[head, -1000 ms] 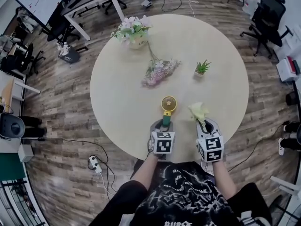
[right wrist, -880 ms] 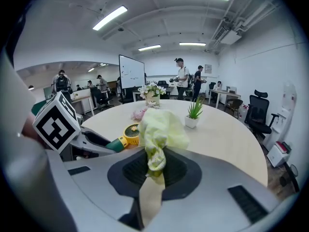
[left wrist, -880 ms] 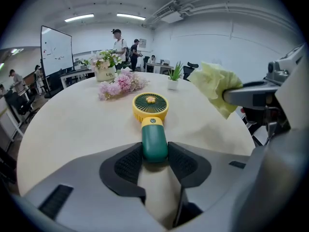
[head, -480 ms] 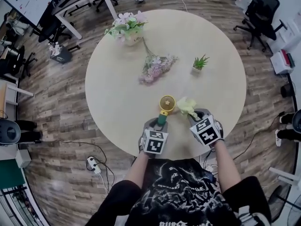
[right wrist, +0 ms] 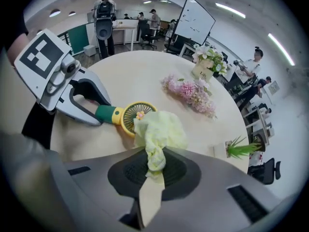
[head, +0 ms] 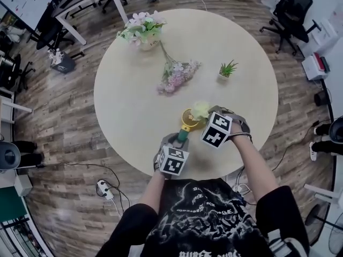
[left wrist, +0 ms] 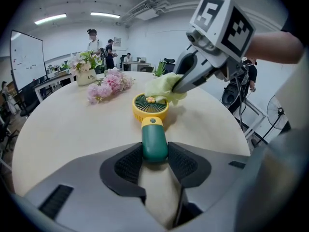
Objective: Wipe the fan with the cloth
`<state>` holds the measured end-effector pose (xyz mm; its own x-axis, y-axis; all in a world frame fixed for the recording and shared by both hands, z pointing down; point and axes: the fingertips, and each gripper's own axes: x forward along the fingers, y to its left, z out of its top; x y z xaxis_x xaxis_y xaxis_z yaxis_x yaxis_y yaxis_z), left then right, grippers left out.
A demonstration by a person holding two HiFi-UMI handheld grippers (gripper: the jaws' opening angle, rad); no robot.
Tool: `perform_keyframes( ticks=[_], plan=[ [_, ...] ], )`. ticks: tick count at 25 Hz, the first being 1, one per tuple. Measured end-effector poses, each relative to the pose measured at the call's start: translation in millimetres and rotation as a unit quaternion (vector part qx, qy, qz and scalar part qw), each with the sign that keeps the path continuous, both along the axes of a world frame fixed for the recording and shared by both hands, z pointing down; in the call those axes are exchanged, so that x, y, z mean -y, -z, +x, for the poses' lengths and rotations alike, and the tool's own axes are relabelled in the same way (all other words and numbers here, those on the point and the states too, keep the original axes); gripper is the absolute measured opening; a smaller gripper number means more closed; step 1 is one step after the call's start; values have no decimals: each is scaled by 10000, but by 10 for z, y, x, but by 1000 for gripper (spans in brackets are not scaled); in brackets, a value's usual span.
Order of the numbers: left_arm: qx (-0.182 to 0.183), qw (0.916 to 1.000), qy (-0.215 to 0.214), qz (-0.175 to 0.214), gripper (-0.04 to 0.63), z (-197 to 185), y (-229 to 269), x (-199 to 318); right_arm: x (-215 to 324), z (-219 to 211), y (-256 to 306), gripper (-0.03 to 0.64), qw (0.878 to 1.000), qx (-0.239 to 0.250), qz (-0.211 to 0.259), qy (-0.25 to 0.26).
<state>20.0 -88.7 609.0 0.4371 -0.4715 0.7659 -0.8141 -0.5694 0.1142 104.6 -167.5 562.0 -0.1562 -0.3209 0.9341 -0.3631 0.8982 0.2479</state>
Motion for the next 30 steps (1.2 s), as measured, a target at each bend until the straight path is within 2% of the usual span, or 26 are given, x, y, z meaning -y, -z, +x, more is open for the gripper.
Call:
perform_keyframes(
  ticks=[5, 11, 16, 19, 23, 27, 30],
  plan=[
    [-43, 9995, -296, -18, 183, -46, 25, -29, 83, -274, 7, 44, 9999, 94, 59, 80],
    [-198, 9987, -450, -143, 183, -54, 25, -28, 171, -347, -51, 43, 9995, 176, 262, -54],
    [-195, 9980, -584, -168, 183, -86, 26, -49, 169, -567, -38, 43, 9979, 585, 283, -30],
    [-226, 9981, -551, -161, 183, -98, 31, -27, 144, -676, -31, 40, 9972, 674, 326, 12],
    [-216, 9983, -526, -142, 183, -97, 19, -32, 22, -720, -25, 41, 9952, 978, -13, 33],
    [-194, 9986, -460, -161, 183, -169, -38, -28, -40, -828, -73, 41, 9949, 989, 23, 206],
    [-203, 9988, -391, -193, 183, -162, -37, -22, -157, -888, -67, 41, 9937, 1023, -216, 413]
  ],
)
